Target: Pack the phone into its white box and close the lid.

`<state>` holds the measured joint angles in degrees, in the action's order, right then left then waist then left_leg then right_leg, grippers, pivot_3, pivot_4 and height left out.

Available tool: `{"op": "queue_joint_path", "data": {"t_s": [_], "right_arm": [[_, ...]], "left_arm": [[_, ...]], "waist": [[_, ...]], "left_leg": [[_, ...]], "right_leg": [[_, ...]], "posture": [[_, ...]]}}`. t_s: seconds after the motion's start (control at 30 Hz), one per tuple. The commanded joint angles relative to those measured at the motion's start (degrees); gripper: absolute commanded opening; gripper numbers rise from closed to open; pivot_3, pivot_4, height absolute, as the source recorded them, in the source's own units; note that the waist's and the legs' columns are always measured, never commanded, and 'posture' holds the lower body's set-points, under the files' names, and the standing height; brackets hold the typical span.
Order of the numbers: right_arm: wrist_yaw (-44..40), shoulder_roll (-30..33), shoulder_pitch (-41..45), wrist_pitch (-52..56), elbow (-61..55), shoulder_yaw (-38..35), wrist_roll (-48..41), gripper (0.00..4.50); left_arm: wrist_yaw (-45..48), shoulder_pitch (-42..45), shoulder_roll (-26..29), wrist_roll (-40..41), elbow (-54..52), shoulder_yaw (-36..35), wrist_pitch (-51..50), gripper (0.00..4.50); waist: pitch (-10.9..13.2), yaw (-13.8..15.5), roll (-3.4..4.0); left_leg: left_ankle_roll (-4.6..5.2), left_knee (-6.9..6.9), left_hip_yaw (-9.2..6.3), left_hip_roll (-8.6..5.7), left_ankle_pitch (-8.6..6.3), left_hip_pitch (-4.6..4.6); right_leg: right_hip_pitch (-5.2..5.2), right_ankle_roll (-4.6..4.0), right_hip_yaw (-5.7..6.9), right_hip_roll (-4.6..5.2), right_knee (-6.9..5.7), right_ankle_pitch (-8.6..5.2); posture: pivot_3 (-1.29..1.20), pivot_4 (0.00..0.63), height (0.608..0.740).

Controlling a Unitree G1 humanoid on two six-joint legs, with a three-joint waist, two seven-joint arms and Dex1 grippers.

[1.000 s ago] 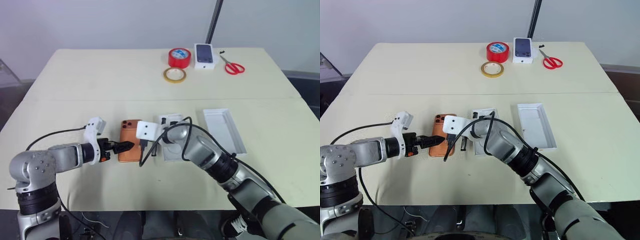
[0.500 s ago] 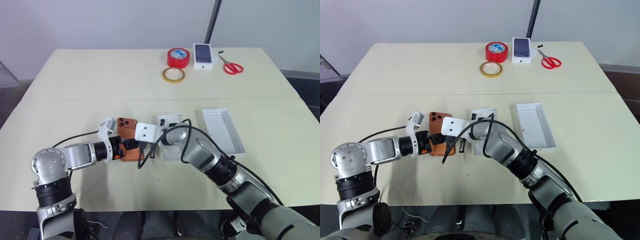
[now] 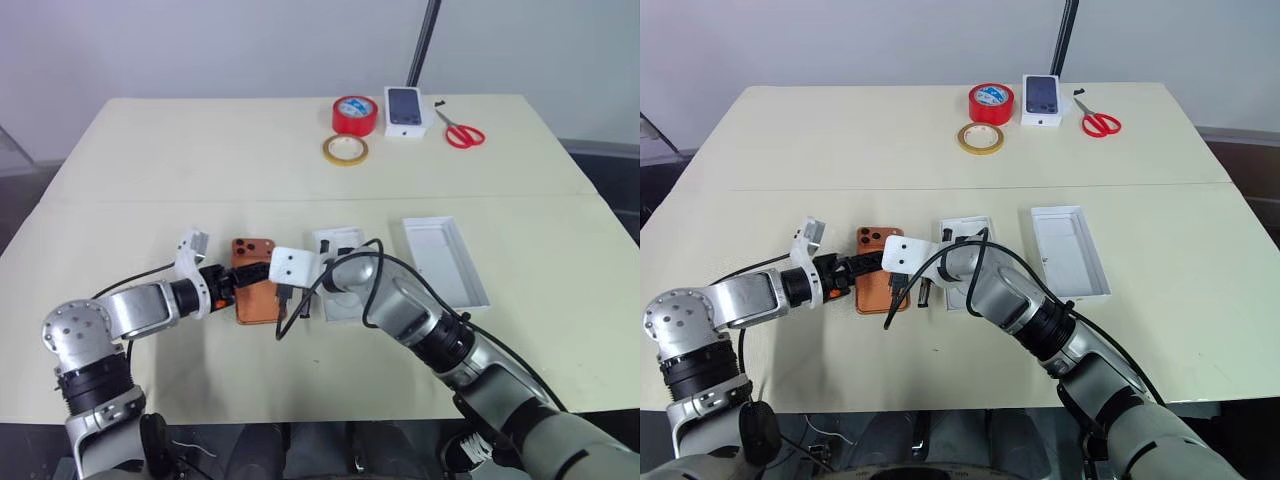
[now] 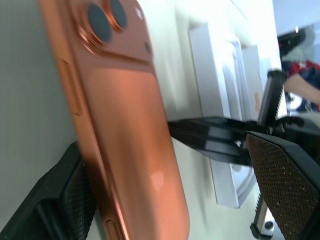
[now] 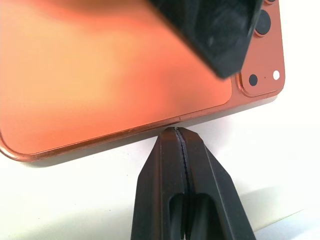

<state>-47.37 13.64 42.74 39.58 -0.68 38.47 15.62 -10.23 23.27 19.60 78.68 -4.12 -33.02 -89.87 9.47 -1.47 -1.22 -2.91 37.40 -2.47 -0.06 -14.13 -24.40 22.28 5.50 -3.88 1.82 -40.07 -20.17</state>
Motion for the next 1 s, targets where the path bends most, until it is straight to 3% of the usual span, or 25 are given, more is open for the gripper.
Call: {"op": "queue_joint_path", "data": {"t_s": [0.03,0.1,0.27,0.33,0.6,0.8,1.0], "right_arm": [[-0.56,-0.27,-0.53,0.01,-1.37,1.08,0.20,0.00],[-0.59,-0.12,-0.50,-0.05,-1.44,1.04,0.25,0.00],[-0.67,0.53,-0.38,0.14,-2.14,0.64,0.40,0.00],[-0.64,0.83,-0.23,0.22,-2.57,0.42,0.48,0.00],[-1.74,4.40,0.29,3.58,-10.76,-5.12,-1.85,0.00],[-7.09,14.59,-6.41,5.04,-26.09,-21.73,-12.44,0.00],[-10.17,24.00,-14.75,4.78,-27.84,-35.00,-20.81,0.00]], "left_arm": [[-3.06,-0.63,0.76,3.93,0.41,-0.82,2.38,3.98],[-4.83,-1.24,0.85,6.27,0.74,-0.50,4.03,3.28],[-8.74,-2.97,3.24,13.31,1.87,1.36,8.34,0.70],[-10.12,-3.69,4.66,16.27,2.25,2.66,10.21,0.05],[-14.85,-5.77,8.72,30.32,1.52,8.94,21.54,0.05],[-18.14,-1.71,2.94,34.32,-3.57,15.37,29.80,0.05],[-24.44,1.49,-4.61,33.14,-4.68,25.72,36.45,0.05]], "waist": [[0.00,0.05,0.00],[0.00,0.05,0.00],[0.00,0.25,-0.01],[-0.02,0.28,-0.04],[0.01,0.56,-0.07],[0.02,1.23,-0.10],[0.03,1.61,-0.07]], "left_leg": [[0.00,0.00,0.00,0.00,0.00,0.00],[0.00,-0.01,0.00,0.00,0.00,0.00],[-0.02,-0.01,0.00,0.00,0.01,0.00],[-0.02,0.00,-0.01,0.00,0.01,0.00],[-0.01,-0.02,-0.06,-0.04,0.01,-0.06],[0.05,-0.01,-0.39,-0.17,-0.03,-0.13],[0.09,-0.01,-0.69,-0.22,-0.03,-0.08]], "right_leg": [[0.00,0.00,0.00,0.00,0.00,0.00],[0.02,0.00,0.00,0.00,0.00,0.00],[0.02,0.00,0.00,0.01,0.01,0.00],[0.01,0.00,0.00,0.02,0.01,0.00],[0.04,0.00,0.00,0.08,0.04,0.00],[-0.21,0.00,0.23,0.19,0.27,0.00],[-0.60,0.00,0.63,0.21,0.59,0.00]], "posture": [[0.00,0.150,0.725],[0.00,0.150,0.725],[0.00,0.150,0.725],[0.00,0.150,0.725],[0.00,0.150,0.725],[0.00,0.150,0.725],[0.00,0.150,0.725]]}}
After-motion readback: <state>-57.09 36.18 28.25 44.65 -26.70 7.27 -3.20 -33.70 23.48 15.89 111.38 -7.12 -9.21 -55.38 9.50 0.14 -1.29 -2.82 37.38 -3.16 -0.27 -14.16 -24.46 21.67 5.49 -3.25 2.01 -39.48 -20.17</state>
